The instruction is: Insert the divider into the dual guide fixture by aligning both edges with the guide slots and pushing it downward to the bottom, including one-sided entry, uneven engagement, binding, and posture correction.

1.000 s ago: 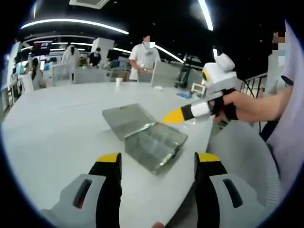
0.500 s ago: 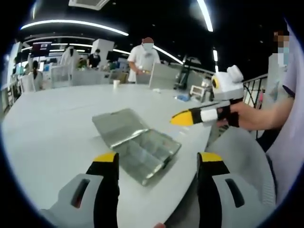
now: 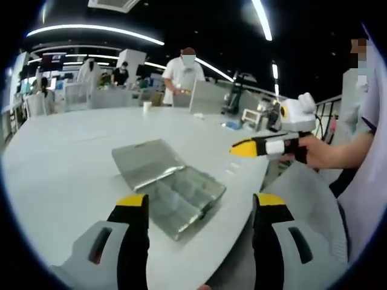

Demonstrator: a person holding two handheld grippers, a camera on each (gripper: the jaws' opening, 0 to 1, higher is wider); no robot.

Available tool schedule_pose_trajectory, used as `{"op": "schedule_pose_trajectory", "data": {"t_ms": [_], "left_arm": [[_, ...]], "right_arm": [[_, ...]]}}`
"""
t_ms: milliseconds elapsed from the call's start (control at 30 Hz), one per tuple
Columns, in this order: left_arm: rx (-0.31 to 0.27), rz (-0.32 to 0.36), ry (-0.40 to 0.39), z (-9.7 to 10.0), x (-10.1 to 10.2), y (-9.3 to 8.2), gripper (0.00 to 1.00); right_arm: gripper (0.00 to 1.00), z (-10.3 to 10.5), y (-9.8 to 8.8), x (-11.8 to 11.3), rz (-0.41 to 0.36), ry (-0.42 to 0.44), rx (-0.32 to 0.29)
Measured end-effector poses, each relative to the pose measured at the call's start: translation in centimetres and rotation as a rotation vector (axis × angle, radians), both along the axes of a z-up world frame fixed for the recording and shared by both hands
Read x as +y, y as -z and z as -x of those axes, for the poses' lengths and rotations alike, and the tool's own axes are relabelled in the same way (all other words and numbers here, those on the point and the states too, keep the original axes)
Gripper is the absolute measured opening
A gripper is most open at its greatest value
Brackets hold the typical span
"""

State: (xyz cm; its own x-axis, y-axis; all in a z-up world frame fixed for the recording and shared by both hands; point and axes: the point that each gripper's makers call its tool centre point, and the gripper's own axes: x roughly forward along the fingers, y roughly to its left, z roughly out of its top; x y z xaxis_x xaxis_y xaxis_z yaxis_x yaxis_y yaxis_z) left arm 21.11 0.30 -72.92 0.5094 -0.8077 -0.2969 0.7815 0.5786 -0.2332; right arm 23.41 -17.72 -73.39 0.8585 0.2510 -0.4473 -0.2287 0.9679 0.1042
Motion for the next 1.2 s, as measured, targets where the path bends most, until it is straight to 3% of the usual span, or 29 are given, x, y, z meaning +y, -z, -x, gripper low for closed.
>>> {"op": "schedule_pose_trajectory", "data": {"t_ms": [67,267,467,767,1200], "left_arm": [[-0.001,0.003,0.001,0.0,-0.2,-0.1,0.68],[-0.004,0.000,0.010,0.1,-0.9,-0.4,0.68],[-0.004,-0.004,0.019,0.3,-1.8,-0.5,0.68],[-0.004,-0.015,0.017,0.6,-3.1,-0.9,0.69],[-0.004,-0.037,-0.029,0.8,-4.1,-1.1,0.69]], "right_arm": [[0.36,0.1,-0.1,-2.0,0.027,0.032,-0.013],[0.42,0.9,0.9,-8.2,0.092,0.141,0.031],[0.42,1.3,1.8,-12.2,0.141,0.191,0.063],[0.33,1.6,4.3,-16.8,0.213,0.230,0.116],[0.32,1.5,8.4,-20.0,0.229,0.227,0.207]]}}
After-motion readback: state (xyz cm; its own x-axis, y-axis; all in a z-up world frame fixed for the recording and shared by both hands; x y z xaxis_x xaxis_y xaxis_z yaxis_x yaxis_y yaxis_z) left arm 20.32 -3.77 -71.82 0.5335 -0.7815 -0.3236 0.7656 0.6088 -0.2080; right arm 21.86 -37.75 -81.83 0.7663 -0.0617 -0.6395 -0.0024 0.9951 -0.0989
